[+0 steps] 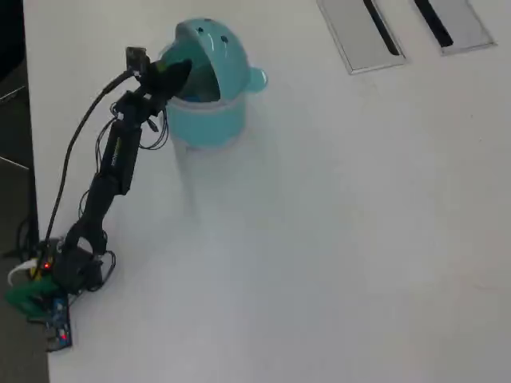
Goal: Grasp RGB lego blocks and put them in the bin one by one.
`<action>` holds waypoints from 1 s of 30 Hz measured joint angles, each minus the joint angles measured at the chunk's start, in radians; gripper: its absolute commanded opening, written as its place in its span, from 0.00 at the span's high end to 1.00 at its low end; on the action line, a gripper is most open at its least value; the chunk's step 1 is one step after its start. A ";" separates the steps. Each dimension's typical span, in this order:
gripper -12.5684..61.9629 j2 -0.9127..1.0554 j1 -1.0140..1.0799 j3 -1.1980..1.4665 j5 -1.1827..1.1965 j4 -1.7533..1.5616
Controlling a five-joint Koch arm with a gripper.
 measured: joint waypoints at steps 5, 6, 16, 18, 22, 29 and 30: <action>0.37 0.046 0.000 0.000 0.034 0.133; 0.37 0.055 0.000 0.000 0.048 0.161; 0.38 0.184 -0.012 0.000 0.074 0.353; 0.38 0.206 -0.026 0.000 0.074 0.383; 0.38 0.252 -0.057 0.000 0.098 0.459; 0.38 0.324 -0.061 -0.002 0.101 0.522; 0.38 0.333 -0.063 -0.002 0.101 0.525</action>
